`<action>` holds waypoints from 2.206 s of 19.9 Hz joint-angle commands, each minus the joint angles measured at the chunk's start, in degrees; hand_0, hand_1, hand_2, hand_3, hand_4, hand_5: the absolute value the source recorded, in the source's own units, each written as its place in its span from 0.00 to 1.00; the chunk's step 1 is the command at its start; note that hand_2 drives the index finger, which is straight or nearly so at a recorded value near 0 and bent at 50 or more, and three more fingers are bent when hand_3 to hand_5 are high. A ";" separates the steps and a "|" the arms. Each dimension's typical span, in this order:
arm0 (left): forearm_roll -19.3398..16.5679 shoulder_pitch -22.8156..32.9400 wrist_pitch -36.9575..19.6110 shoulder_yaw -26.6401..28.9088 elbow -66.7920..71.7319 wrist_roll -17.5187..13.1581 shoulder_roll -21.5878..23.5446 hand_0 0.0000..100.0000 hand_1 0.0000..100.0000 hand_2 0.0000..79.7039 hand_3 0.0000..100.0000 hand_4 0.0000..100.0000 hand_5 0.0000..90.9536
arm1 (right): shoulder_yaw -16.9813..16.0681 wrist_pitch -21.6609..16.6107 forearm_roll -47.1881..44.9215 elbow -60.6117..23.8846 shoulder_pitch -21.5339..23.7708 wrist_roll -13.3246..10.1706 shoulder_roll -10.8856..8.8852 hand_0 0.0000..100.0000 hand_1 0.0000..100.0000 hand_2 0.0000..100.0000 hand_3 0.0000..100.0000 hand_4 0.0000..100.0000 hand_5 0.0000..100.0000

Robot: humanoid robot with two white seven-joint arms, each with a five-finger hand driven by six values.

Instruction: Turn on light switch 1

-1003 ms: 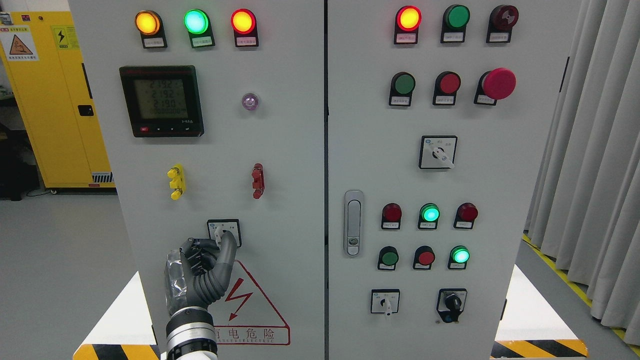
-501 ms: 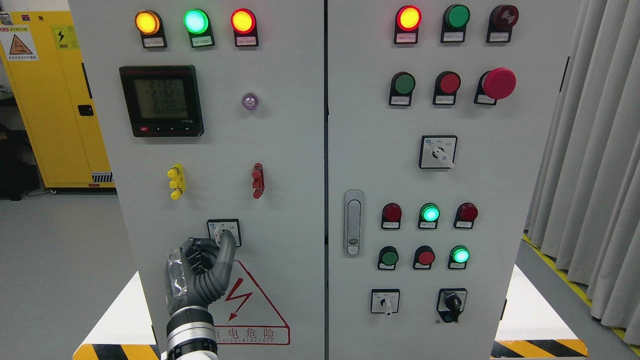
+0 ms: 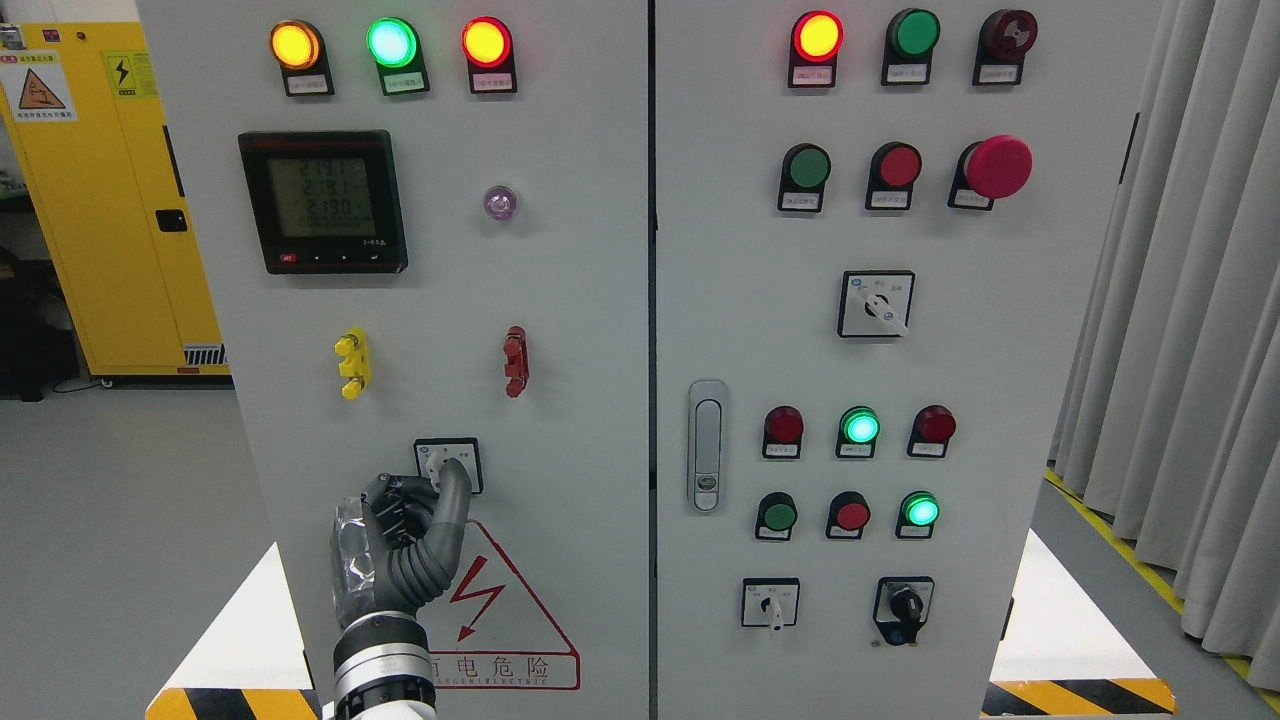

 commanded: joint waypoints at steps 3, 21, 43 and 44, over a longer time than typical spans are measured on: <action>0.09 0.07 -0.03 -0.03 0.07 0.04 0.02 0.64 0.53 0.79 0.94 0.97 1.00 | 0.00 0.04 -1.67 0.00 0.01 0.05 0.00 0.00 0.50 0.04 0.00 0.00 0.00; 0.27 0.07 -0.11 -0.21 0.07 0.04 0.02 0.68 0.50 0.78 0.94 0.97 1.00 | 0.00 0.04 -1.67 0.00 0.01 -0.04 0.00 0.00 0.50 0.04 0.00 0.00 0.00; 0.35 0.07 -0.47 -0.56 -0.10 0.04 0.02 0.27 0.51 0.79 0.94 0.96 1.00 | 0.00 0.04 -1.67 0.00 0.01 0.05 0.00 0.00 0.50 0.04 0.00 0.00 0.00; 0.35 0.07 -0.47 -0.47 -0.10 0.04 0.02 0.25 0.51 0.79 0.94 0.96 1.00 | 0.00 0.04 -1.67 0.00 0.01 0.05 0.00 0.00 0.50 0.04 0.00 0.00 0.00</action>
